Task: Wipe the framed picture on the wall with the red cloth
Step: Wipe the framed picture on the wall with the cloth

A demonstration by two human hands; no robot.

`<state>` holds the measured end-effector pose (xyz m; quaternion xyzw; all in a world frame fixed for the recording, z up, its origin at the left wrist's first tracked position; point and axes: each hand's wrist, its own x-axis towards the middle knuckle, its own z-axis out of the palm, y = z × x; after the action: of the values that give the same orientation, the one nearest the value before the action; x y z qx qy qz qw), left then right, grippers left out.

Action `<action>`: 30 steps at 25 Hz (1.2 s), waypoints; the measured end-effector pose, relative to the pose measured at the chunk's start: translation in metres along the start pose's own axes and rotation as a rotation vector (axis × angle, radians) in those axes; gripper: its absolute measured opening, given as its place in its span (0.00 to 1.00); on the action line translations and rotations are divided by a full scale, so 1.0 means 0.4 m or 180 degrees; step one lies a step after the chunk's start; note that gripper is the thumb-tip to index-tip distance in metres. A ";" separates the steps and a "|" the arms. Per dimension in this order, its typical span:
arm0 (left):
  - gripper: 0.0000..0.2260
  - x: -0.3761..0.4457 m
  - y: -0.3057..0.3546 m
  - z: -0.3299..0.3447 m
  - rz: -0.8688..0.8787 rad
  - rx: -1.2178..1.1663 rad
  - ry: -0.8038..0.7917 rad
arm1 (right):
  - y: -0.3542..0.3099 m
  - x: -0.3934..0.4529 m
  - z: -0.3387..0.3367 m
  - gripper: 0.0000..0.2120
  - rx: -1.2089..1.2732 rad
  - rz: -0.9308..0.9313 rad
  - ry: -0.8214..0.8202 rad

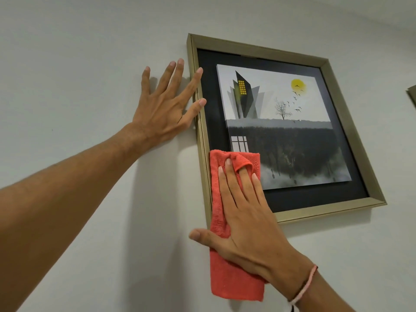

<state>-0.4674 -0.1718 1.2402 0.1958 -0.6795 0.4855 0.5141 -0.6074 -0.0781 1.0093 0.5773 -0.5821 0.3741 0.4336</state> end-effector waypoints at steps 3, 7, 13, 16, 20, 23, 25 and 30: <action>0.33 0.002 -0.002 0.002 -0.0002 0.0006 0.0015 | 0.003 0.073 -0.012 0.58 0.0031 0.0042 0.0087; 0.34 0.004 -0.009 0.006 0.0047 -0.0001 0.0046 | 0.023 0.245 -0.067 0.56 -0.0027 0.0024 0.0063; 0.33 0.000 -0.009 0.006 0.0033 -0.0040 0.0046 | 0.012 0.188 -0.068 0.58 0.0113 -0.0045 -0.0008; 0.33 0.001 -0.006 0.001 0.0013 -0.0048 0.0035 | -0.009 -0.004 -0.018 0.61 0.0175 -0.0017 -0.0111; 0.33 0.000 -0.003 0.001 -0.0004 -0.0034 0.0055 | -0.020 -0.012 -0.008 0.59 0.0072 0.0209 -0.0103; 0.33 0.002 -0.007 0.007 0.0004 -0.0034 0.0038 | -0.019 0.074 -0.021 0.58 0.0038 0.0231 0.0037; 0.32 0.004 -0.010 0.011 0.0038 -0.0049 0.0048 | 0.000 0.149 -0.035 0.58 -0.0028 0.0191 0.0076; 0.32 0.002 -0.018 0.008 0.0119 -0.0012 0.0071 | 0.037 0.360 -0.117 0.57 -0.0116 0.0028 -0.0077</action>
<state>-0.4641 -0.1777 1.2443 0.1767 -0.6781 0.4960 0.5128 -0.6125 -0.0837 1.1611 0.5711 -0.5966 0.3583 0.4353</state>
